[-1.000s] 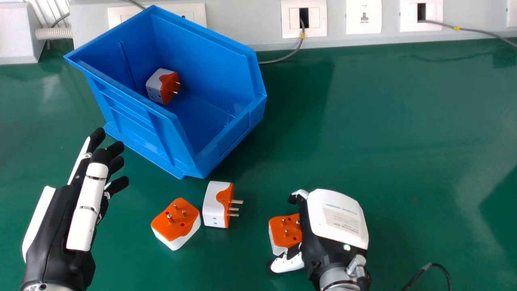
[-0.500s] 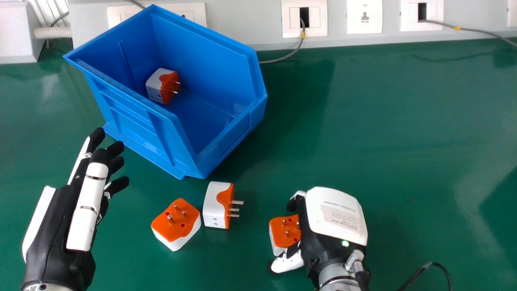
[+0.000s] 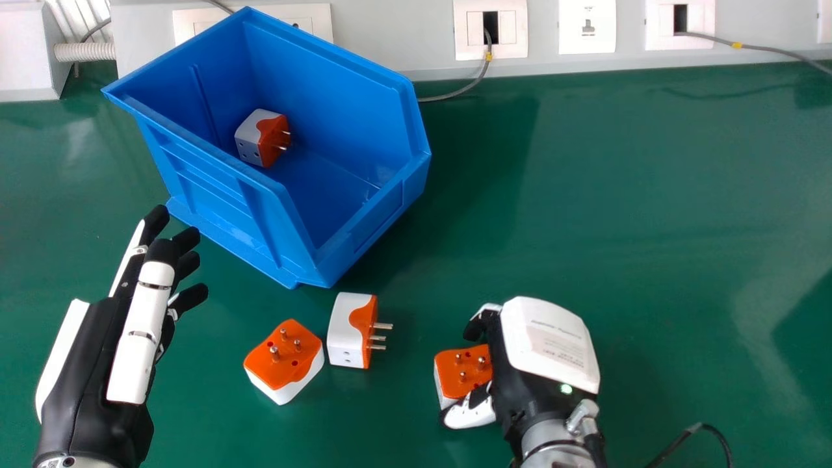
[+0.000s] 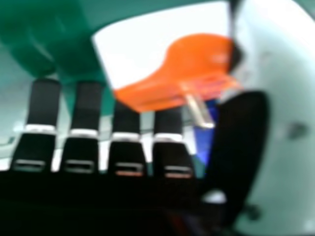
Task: Pick all objects and put in blue box
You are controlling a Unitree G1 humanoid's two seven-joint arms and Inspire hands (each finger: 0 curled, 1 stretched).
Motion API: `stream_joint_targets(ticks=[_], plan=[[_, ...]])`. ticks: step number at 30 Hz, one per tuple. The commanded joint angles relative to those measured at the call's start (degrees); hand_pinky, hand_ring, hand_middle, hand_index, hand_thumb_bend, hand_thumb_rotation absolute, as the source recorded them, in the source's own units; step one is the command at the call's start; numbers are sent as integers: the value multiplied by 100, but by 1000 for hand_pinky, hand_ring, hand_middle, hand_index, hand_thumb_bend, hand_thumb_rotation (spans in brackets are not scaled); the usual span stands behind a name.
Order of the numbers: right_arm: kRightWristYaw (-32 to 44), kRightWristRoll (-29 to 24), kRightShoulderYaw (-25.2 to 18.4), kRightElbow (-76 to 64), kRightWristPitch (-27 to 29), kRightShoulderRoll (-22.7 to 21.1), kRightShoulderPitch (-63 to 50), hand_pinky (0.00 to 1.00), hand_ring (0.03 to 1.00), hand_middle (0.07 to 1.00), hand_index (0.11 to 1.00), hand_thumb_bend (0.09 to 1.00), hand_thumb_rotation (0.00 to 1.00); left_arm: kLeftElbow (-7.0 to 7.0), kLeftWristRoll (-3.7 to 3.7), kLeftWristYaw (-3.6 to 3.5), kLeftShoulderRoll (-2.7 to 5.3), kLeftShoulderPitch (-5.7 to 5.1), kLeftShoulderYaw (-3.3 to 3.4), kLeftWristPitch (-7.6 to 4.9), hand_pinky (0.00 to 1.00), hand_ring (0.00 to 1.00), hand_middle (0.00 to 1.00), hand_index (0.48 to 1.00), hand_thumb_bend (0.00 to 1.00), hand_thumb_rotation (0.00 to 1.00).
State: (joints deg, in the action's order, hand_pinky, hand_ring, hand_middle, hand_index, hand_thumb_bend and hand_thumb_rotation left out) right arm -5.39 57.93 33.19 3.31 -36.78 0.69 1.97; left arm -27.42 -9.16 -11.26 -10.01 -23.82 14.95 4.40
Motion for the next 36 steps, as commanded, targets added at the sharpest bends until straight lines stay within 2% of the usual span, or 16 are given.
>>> stream_joint_targets(ticks=[1, 2, 3, 5, 9, 13, 19, 26, 36], plan=[[309, -458, 30, 182, 35, 63, -325, 338, 423, 581, 555, 552, 60, -176, -71, -8, -30, -25, 36, -16, 886, 939, 941, 983, 431, 1000], [317, -489, 5, 176, 79, 49, -320, 338, 423, 581, 555, 552, 60, -184, -70, -7, -30, -32, 34, -12, 886, 939, 941, 983, 431, 1000], [340, -539, -25, 188, 146, 14, -297, 291, 373, 558, 541, 547, 47, -189, -79, -10, -37, -31, 44, -3, 886, 939, 941, 983, 431, 1000], [379, -606, -61, 279, 281, -68, -225, 255, 335, 541, 529, 543, 38, -203, -89, -14, -45, -39, 59, 6, 886, 939, 941, 983, 431, 1000], [440, -621, -63, 437, 449, -190, -109, 244, 344, 536, 520, 537, 30, -237, -91, -12, -46, -60, 78, 30, 886, 939, 941, 983, 432, 1000], [486, -626, -26, 569, 621, -347, 13, 244, 344, 536, 520, 537, 30, -335, -96, 0, -51, -85, 104, 100, 886, 939, 941, 983, 432, 1000], [411, -591, 27, 660, 782, -491, 78, 271, 369, 525, 525, 520, 19, -327, -74, 13, -51, -58, 136, 139, 884, 939, 941, 983, 431, 1000], [416, -604, -15, 560, 799, -506, 19, 296, 399, 524, 529, 507, 9, -398, -52, 41, -17, -69, 106, 181, 880, 938, 940, 983, 432, 1000], [445, -654, -124, 392, 693, -462, 20, 312, 420, 524, 537, 496, 3, -411, -64, 33, -14, -64, 104, 202, 878, 937, 940, 983, 432, 1000]])
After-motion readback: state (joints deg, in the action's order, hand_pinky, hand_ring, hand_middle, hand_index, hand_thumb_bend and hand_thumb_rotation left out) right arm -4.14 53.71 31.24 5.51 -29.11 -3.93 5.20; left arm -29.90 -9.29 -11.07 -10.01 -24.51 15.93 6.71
